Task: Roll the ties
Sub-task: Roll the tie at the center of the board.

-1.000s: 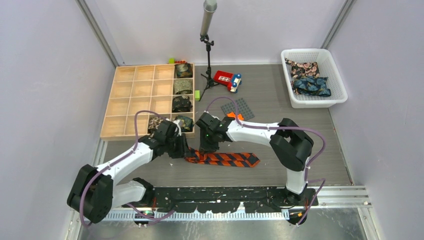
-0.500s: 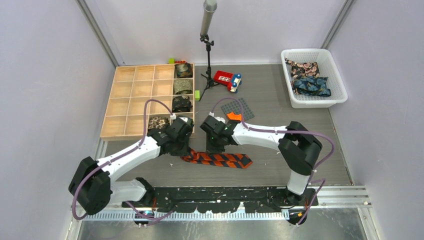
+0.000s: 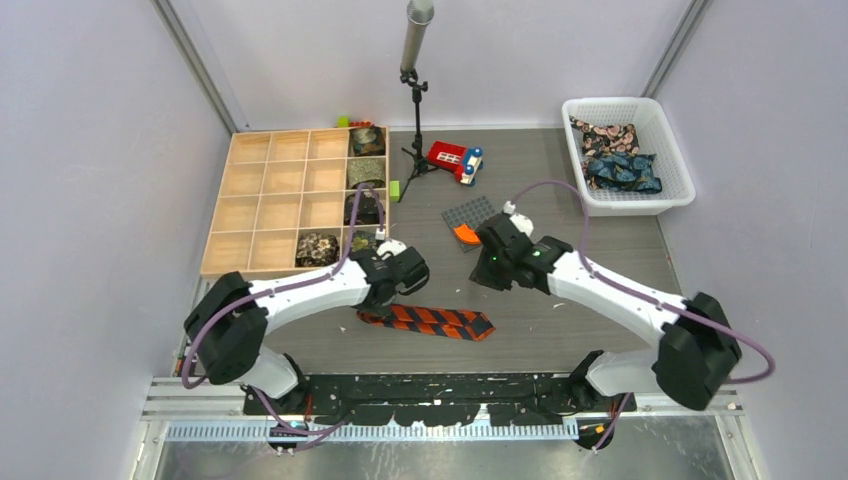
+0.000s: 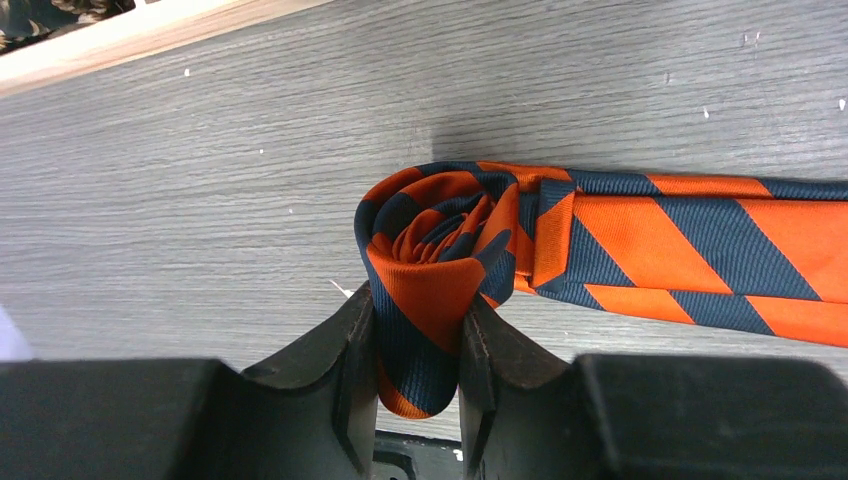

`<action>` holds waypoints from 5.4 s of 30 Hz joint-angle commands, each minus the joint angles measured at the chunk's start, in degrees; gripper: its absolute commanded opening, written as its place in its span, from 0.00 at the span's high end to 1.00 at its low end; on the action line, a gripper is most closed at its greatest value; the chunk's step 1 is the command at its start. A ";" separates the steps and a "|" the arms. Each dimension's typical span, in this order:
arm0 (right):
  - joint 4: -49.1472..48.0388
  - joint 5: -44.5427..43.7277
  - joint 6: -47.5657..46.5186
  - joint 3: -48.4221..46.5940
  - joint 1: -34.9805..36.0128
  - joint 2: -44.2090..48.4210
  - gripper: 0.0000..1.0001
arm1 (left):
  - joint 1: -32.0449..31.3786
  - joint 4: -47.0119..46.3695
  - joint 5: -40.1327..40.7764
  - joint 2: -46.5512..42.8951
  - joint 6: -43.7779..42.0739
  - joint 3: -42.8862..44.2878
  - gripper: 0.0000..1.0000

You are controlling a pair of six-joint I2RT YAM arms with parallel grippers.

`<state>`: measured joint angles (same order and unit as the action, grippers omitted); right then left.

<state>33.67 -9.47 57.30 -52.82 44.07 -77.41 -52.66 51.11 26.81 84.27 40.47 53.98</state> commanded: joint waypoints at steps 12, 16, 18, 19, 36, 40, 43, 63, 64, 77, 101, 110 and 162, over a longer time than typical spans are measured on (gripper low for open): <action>8.28 -6.20 -0.28 1.27 -6.33 16.75 0.67 | -12.94 13.86 12.19 18.82 8.65 16.13 0.82; 9.67 -6.70 -0.54 0.57 -6.70 18.68 0.67 | -15.74 15.74 12.52 24.70 9.45 19.88 0.80; 10.34 -6.78 -0.65 0.28 -6.96 19.33 0.67 | -16.44 15.85 12.12 26.63 9.45 21.00 0.79; 10.62 -6.78 -0.65 0.19 -7.05 19.52 0.67 | -16.75 15.86 11.94 27.43 9.38 21.44 0.79; 10.89 -5.45 -0.74 -1.99 -7.26 17.91 0.67 | -18.05 10.54 6.30 24.61 4.26 21.56 0.42; 10.77 -4.33 -0.52 -2.54 -7.32 16.67 0.67 | -18.03 9.34 4.77 20.87 3.07 20.57 0.37; 9.38 -2.02 0.37 -1.39 -7.32 15.96 0.68 | -18.03 9.42 3.86 18.09 2.50 20.18 0.35; -9.67 6.47 12.65 8.43 9.23 -6.17 0.68 | -10.46 9.40 -0.32 -7.16 0.39 11.14 0.29; -10.14 6.51 12.80 8.36 9.54 -7.21 0.68 | -9.48 9.22 -0.78 -8.69 0.18 10.19 0.29; -9.14 5.07 7.82 6.21 7.83 -16.46 0.69 | -0.37 6.61 -5.98 -20.47 -0.62 1.80 0.28; 9.80 2.39 -10.51 -15.74 4.79 -14.17 0.61 | 11.37 -7.57 -14.29 -25.87 -0.66 -11.09 0.31; -0.45 6.70 -2.89 -20.47 11.67 -16.74 0.62 | 22.50 -13.58 -25.36 -29.46 -4.44 -15.50 0.32; -6.49 7.59 -1.87 -18.63 13.40 -28.17 0.70 | 29.29 -43.69 -54.59 -18.78 -1.30 -29.25 0.27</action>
<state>28.47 -0.93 55.64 -71.61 57.17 -105.25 -23.53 11.62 -25.19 64.82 38.79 25.28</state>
